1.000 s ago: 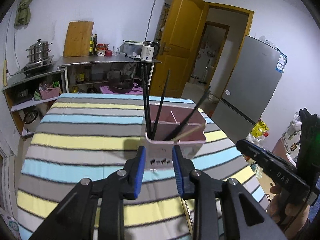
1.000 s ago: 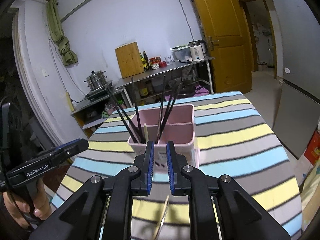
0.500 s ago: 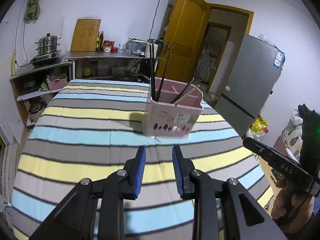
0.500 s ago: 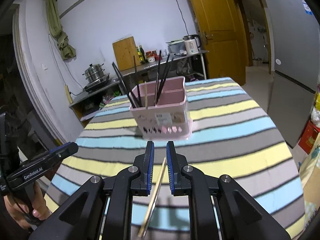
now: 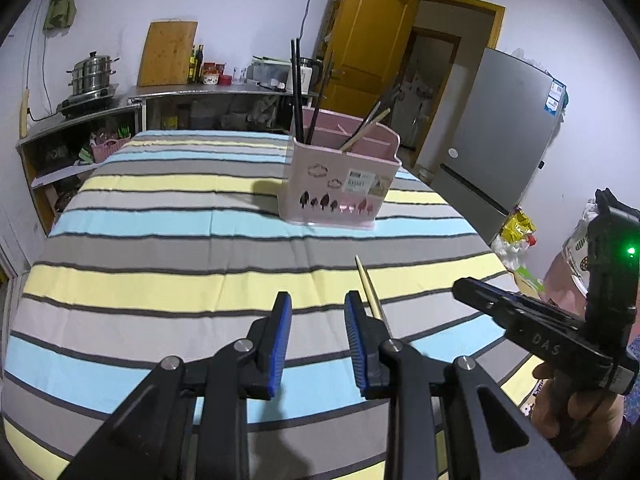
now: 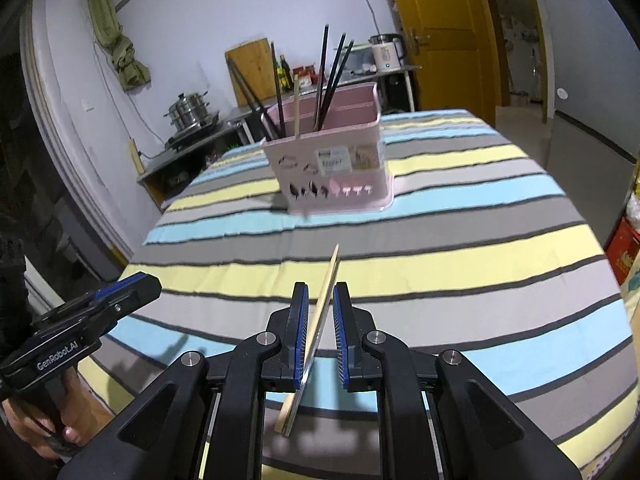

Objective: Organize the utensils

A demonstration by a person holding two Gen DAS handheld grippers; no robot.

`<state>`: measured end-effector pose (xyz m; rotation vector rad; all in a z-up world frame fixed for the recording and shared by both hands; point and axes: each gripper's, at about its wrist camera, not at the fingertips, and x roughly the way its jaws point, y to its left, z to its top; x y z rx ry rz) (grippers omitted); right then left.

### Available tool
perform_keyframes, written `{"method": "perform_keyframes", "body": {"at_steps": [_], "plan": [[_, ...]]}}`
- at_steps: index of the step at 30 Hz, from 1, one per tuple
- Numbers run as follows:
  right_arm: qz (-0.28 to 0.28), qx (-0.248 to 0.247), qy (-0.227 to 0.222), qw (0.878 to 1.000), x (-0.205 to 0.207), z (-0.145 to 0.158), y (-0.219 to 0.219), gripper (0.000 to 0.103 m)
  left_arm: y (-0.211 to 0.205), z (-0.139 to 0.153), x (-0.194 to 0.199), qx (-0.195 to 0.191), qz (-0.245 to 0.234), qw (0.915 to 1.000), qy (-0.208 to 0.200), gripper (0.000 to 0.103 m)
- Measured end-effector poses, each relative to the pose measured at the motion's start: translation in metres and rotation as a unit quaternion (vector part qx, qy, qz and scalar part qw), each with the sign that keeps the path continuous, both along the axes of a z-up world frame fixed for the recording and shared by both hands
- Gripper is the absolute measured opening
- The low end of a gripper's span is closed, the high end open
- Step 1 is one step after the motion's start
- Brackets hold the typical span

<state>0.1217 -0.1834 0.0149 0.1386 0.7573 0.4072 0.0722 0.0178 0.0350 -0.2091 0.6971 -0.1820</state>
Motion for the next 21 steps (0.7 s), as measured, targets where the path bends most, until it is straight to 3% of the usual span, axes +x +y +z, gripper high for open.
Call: {"method": "perform_keyframes", "body": {"at_steps": [13,21], "plan": [[0.007,-0.029,0.063,0.998,0.026,-0.055,0.024,0.013,0.0,-0.029,0.01,-0.007,0.001,0.9994,0.034,0.029],[0.007,-0.047,0.063,0.997,0.033,-0.06,0.031,0.013,0.004,-0.036,0.015,-0.014,0.003,0.999,0.043,0.029]]}}
